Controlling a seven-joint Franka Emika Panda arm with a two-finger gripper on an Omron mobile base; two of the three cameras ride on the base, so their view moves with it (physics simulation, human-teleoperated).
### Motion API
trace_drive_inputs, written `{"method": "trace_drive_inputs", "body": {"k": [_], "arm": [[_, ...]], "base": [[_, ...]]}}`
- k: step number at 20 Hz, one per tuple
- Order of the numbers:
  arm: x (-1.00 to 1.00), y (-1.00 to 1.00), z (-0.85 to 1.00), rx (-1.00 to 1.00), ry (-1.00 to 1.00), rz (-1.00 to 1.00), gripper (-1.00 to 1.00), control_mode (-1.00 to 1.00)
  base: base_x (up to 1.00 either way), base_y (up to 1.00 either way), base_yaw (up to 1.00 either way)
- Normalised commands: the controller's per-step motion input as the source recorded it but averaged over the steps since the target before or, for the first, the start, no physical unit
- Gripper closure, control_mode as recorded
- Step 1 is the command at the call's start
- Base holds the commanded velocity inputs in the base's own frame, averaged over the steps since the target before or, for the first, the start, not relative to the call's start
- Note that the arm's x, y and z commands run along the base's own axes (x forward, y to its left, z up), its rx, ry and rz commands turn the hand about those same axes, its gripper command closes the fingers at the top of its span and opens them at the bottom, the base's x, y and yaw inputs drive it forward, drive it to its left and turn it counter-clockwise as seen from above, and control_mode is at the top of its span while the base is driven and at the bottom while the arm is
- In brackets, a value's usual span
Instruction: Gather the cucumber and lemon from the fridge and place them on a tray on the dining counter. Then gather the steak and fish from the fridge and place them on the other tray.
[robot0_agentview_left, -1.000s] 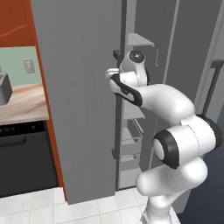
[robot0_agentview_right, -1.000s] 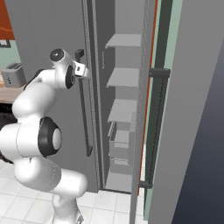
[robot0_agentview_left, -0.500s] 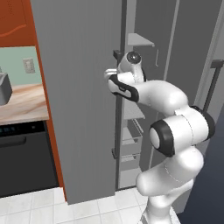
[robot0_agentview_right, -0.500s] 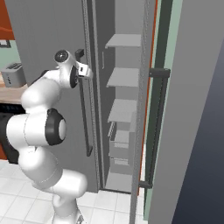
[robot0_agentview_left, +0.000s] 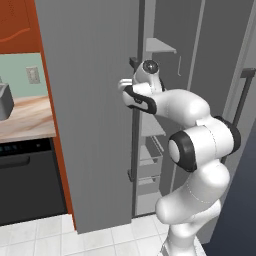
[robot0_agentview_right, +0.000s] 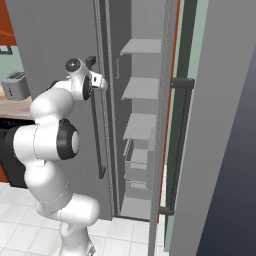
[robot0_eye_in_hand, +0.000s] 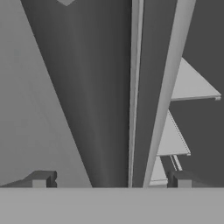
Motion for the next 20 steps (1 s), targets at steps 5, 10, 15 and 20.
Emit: {"method": "trace_drive_inputs", "body": {"k": [5,10,15,20], "arm": [[0.27,0.05,-0.16,0.0,0.0,0.0,-1.0,-1.0],[0.29,0.14,-0.16,0.0,0.0,0.0,1.0,-1.0],[0.22,0.15,-0.21,0.0,0.0,0.0,1.0,-1.0],[0.03,0.19,-0.11,0.0,0.0,0.0,1.0,-1.0]], "base": [[0.0,0.0,0.0],[0.0,0.0,0.0],[0.0,0.0,0.0],[0.0,0.0,0.0]]}}
